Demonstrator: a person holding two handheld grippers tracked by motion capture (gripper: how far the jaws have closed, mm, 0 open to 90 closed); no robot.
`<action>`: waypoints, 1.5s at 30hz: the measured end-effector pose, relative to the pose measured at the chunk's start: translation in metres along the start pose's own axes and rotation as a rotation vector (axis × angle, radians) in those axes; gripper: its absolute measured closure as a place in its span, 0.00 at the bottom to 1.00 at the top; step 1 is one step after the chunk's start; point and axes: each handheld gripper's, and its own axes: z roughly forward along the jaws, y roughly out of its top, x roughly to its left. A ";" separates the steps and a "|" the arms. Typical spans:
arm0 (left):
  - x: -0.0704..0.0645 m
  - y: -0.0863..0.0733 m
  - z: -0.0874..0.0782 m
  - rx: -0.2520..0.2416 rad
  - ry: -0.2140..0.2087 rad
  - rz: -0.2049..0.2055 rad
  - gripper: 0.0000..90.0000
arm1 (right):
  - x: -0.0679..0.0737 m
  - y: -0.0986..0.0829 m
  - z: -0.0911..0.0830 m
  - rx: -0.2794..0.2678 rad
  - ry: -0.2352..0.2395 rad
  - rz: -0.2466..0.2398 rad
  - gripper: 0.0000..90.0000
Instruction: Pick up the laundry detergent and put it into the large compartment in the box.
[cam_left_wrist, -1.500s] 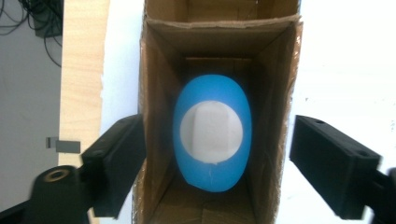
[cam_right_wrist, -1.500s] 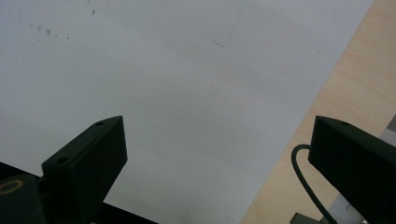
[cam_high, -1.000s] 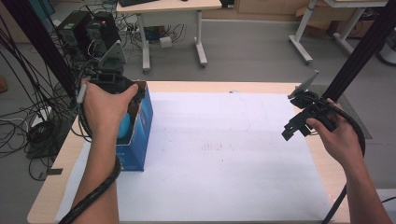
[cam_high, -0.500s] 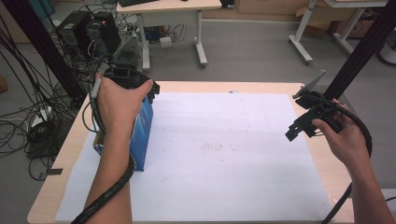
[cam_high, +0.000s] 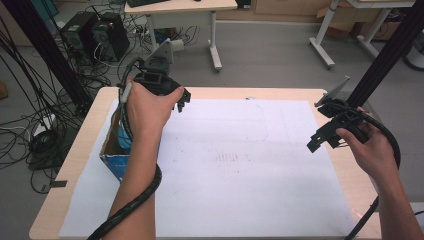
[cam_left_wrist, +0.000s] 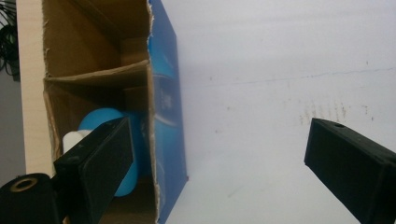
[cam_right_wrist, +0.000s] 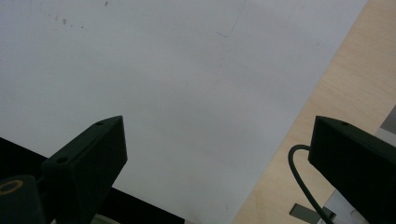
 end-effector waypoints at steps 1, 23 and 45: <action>-0.001 0.001 0.001 0.001 -0.003 0.004 0.09 | 0.000 0.000 0.000 -0.001 -0.001 -0.001 0.05; -0.010 0.005 0.004 0.008 -0.035 0.026 0.09 | 0.000 0.000 0.001 0.002 0.002 -0.005 0.05; -0.012 0.009 0.013 0.029 -0.044 0.019 0.09 | -0.005 -0.002 -0.001 -0.004 0.009 -0.006 0.05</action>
